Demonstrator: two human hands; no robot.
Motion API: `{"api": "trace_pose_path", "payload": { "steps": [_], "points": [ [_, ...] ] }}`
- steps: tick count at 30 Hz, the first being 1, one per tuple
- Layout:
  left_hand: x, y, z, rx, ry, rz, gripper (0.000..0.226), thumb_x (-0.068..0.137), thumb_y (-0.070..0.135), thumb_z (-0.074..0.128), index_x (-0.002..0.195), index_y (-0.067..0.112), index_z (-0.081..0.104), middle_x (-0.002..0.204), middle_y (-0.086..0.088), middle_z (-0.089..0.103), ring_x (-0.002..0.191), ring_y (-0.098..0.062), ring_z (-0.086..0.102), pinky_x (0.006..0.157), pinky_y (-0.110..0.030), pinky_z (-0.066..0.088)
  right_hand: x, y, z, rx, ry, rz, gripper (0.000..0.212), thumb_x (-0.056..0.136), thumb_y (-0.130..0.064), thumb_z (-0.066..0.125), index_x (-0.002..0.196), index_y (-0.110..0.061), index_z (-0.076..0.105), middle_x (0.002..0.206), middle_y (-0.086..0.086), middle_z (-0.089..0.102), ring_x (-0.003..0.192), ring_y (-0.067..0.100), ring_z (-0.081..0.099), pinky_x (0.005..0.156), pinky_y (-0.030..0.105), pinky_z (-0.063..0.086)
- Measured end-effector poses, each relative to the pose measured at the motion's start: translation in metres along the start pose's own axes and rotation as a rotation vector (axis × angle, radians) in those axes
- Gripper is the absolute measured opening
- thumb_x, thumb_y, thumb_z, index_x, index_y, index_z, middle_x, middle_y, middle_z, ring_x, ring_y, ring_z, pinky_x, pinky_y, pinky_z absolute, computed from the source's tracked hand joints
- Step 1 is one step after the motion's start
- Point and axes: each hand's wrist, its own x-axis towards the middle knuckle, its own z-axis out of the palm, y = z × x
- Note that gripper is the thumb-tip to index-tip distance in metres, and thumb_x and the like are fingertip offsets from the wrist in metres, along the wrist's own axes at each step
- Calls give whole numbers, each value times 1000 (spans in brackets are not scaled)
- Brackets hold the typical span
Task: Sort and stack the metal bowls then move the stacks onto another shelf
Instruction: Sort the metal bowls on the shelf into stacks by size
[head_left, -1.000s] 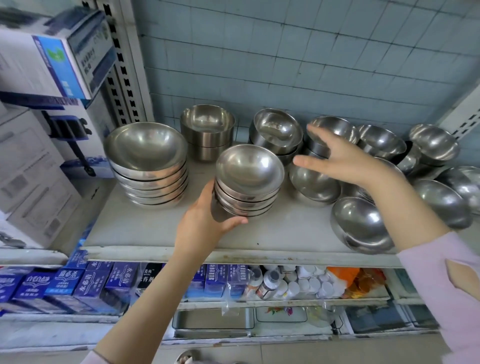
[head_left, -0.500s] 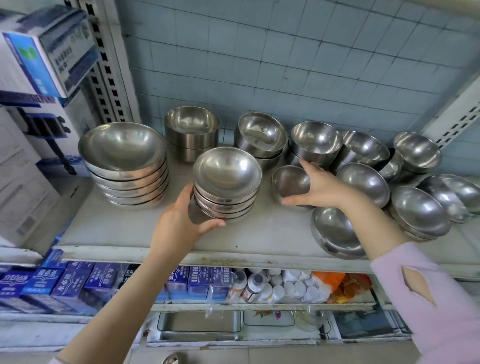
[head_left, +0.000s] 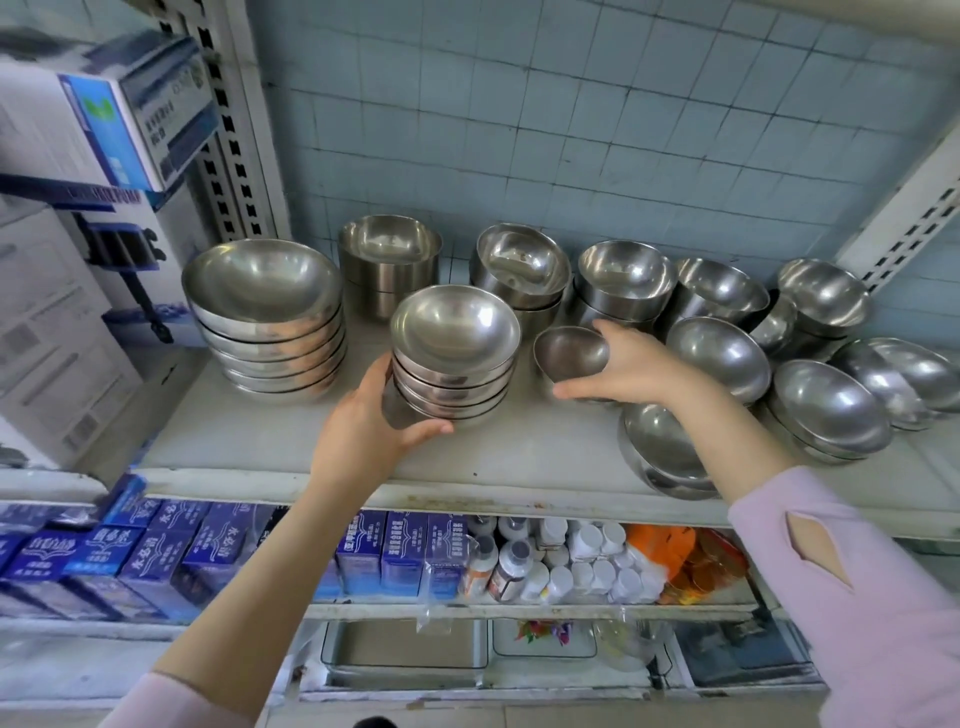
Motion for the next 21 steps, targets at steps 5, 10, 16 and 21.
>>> {"api": "trace_pose_path", "payload": {
  "steps": [5,10,16,21],
  "points": [
    [-1,0,0,-28,9,11,107,51,74,69,140,27,34,118,-3,66,109,-25,60,80,-35,49,-28,-31,-44,96,125,-121,118,64,-66,80,158,-26,21,163,-5,28,147,19,32,110,31,30],
    [-2,-1,-3,-58,22,-15,104,50,76,70,137,32,35,110,0,69,104,-22,63,80,-37,53,-36,-91,-53,15,224,-229,121,58,-76,76,156,-28,24,161,-5,32,147,22,31,116,38,31],
    [0,-2,-5,-115,22,16,96,56,65,78,135,31,37,113,3,68,106,-20,61,85,-38,52,-32,-131,-32,90,114,-314,117,62,-68,80,157,-28,24,162,-10,29,147,15,30,115,32,30],
    [-1,-2,-6,-109,43,35,98,58,61,80,139,26,36,112,-2,68,105,-24,60,83,-36,50,-30,-138,-15,37,81,-304,118,63,-65,81,157,-27,20,164,-7,26,149,16,28,115,31,29]
  ]
}}
